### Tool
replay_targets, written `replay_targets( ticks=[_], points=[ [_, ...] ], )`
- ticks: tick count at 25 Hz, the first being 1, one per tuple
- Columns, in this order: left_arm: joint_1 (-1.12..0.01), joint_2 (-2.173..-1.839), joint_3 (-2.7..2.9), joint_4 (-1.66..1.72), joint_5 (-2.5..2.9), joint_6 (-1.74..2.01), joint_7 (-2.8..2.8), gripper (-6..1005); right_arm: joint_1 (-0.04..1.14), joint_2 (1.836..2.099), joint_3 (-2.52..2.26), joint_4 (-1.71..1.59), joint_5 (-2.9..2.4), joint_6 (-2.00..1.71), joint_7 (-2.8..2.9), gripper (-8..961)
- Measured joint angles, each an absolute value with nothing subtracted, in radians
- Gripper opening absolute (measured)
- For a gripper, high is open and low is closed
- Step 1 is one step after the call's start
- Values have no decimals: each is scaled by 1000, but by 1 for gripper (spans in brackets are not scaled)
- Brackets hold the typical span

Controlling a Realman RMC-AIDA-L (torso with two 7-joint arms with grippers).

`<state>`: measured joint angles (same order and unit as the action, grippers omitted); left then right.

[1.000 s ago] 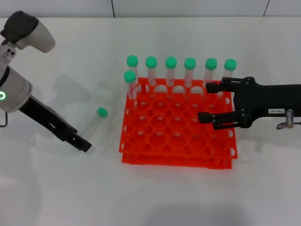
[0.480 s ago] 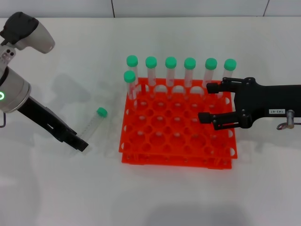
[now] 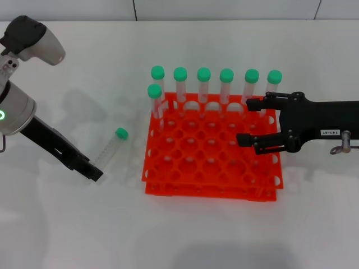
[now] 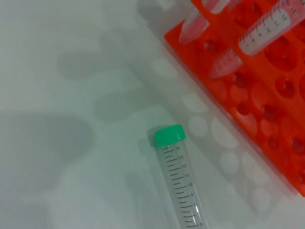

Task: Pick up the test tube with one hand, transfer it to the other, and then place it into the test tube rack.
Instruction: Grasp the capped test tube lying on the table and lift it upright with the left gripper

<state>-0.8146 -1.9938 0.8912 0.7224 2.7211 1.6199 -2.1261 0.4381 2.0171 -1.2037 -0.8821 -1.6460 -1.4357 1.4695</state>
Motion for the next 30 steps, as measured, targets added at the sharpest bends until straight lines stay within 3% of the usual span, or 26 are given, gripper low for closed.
replay_targets(
  ticks=[30],
  points=[
    [-815,-1997,904,720,2724,1614,-2126,462,432,2018,-1204,-881,-1644,-1436,1464,875]
  ],
)
